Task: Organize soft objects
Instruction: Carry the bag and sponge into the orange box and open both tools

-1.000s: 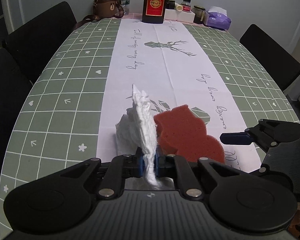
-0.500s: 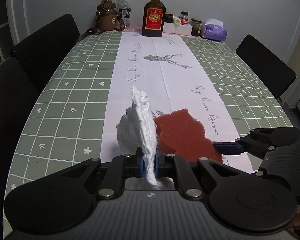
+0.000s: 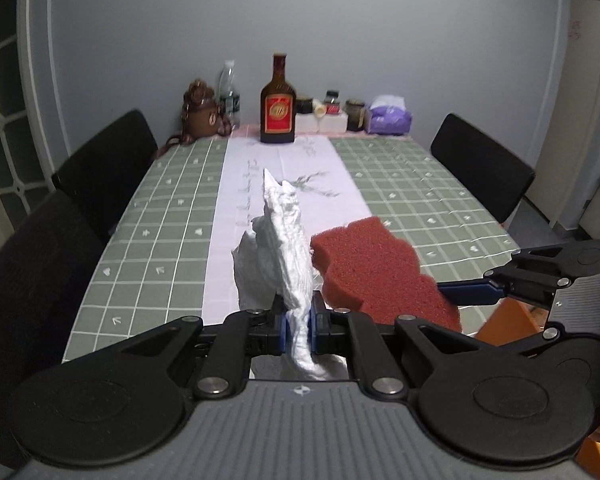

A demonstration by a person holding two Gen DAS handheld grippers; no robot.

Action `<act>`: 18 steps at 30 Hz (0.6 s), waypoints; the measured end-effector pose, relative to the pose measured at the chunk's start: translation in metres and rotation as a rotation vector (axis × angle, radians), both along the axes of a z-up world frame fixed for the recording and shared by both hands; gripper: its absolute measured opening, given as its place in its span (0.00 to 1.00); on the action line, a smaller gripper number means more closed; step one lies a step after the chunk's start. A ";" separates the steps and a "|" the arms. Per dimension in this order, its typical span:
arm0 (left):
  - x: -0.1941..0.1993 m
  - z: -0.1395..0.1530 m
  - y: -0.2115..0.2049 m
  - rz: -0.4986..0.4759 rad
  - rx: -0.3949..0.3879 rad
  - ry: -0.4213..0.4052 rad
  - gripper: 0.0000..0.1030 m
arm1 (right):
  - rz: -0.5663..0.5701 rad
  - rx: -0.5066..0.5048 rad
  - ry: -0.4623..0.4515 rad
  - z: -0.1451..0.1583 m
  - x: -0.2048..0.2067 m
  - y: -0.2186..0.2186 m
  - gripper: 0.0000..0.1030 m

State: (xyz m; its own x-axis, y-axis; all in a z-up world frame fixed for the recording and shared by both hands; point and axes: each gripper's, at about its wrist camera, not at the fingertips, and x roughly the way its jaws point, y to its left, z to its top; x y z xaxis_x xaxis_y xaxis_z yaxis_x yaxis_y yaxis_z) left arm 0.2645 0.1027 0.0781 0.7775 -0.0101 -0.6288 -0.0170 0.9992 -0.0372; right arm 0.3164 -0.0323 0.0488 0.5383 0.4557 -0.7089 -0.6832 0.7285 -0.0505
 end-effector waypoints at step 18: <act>-0.112 0.052 -0.140 -0.335 -0.045 -0.196 0.11 | -0.112 0.000 -0.117 0.064 -0.132 -0.154 0.57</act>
State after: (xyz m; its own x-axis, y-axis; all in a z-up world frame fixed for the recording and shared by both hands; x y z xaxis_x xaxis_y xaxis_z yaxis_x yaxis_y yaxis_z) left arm 0.1530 -0.0375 0.1303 0.8318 -0.3077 -0.4619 0.3213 0.9456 -0.0514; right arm 0.1840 -0.1865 0.1131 0.6650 0.3878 -0.6383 -0.5867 0.8001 -0.1251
